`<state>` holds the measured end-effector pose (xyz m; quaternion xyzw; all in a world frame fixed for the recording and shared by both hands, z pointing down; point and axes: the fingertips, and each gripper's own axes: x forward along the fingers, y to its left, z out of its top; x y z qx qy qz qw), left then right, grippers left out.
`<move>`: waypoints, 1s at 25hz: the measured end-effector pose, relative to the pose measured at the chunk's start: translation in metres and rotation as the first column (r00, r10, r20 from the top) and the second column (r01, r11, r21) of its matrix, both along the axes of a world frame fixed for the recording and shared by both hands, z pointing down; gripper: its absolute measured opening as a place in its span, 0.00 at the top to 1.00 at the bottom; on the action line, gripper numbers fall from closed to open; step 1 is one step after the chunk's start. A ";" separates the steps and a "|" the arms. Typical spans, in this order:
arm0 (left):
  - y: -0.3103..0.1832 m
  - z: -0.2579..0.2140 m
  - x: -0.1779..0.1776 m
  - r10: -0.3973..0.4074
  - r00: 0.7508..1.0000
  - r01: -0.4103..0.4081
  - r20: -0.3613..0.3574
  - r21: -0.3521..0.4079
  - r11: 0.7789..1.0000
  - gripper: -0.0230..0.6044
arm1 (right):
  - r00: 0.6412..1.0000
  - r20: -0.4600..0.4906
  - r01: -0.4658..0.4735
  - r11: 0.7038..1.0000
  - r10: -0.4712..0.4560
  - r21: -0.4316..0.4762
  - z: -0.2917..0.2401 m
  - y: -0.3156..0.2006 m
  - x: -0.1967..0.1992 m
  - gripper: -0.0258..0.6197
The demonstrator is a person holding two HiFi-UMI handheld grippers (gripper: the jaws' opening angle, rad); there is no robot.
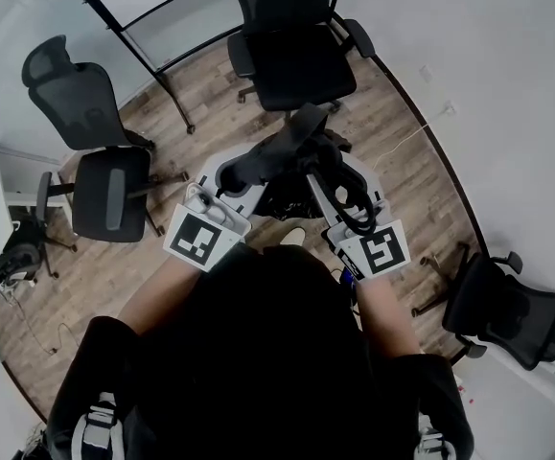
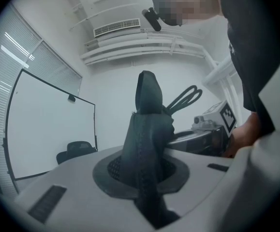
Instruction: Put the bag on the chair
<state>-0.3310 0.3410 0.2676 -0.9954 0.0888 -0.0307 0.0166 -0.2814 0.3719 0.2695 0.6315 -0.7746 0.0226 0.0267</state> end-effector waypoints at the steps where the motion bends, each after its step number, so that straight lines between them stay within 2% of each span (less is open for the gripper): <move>1: 0.003 0.000 0.004 0.001 1.000 -0.001 0.002 0.002 1.000 0.88 | 1.000 -0.003 0.005 1.000 -0.005 0.002 -0.001 0.004 0.004 0.77; 7: 0.017 0.002 0.032 -0.020 1.000 0.019 0.017 0.022 1.000 0.88 | 0.999 0.001 0.035 0.999 -0.035 0.016 0.001 0.017 0.033 0.77; 13: 0.014 0.004 0.058 -0.029 0.999 0.029 0.016 0.009 1.000 0.88 | 0.999 0.013 0.048 0.999 -0.048 0.016 0.005 0.014 0.058 0.77; 19: -0.008 0.013 0.084 -0.019 1.000 0.019 0.005 -0.011 1.000 0.88 | 0.999 0.020 0.048 0.999 -0.048 0.000 0.016 -0.009 0.084 0.77; 25: -0.051 0.026 0.122 0.004 1.000 -0.004 0.010 -0.018 1.000 0.88 | 0.999 0.022 0.028 0.999 -0.028 -0.030 0.026 -0.050 0.121 0.77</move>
